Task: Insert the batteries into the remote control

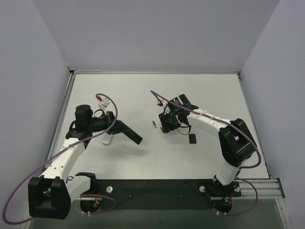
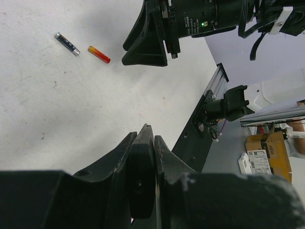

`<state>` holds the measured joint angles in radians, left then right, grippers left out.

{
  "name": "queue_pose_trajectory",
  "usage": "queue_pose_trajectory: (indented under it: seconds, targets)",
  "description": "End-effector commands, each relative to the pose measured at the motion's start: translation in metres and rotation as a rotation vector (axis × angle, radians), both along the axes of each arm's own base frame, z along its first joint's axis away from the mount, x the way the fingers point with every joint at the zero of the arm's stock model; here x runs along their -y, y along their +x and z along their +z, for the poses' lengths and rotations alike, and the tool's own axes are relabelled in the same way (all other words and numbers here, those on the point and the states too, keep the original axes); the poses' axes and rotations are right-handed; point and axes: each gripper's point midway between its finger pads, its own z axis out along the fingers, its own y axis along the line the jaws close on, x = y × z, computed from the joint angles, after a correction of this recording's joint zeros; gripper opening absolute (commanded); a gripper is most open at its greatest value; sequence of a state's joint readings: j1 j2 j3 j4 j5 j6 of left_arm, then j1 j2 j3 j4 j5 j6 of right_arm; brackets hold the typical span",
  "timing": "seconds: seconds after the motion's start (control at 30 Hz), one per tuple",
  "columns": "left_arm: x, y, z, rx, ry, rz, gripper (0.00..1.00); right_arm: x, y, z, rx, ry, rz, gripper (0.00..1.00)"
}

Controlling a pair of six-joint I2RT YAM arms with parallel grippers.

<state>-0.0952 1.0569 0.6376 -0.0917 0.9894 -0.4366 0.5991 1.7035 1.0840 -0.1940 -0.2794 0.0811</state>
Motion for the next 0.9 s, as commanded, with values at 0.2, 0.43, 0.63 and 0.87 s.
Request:
queue_pose_trajectory:
  seconds: [0.2,0.43,0.63,0.87]
  targets:
    - [0.002,0.000,0.012,0.079,-0.024,-0.027,0.00,-0.018,-0.002,-0.007,0.007,-0.039,0.004,0.31]
    - [0.001,0.002,0.008,0.065,-0.019,-0.016,0.00,-0.010,0.001,-0.017,0.027,-0.096,-0.024,0.25]
    - [0.001,0.003,0.008,0.059,-0.019,-0.011,0.00,-0.007,0.007,-0.015,0.050,-0.108,-0.032,0.25]
    - [0.001,0.003,0.007,0.053,-0.020,-0.010,0.00,0.018,0.046,0.003,0.087,-0.091,-0.146,0.26]
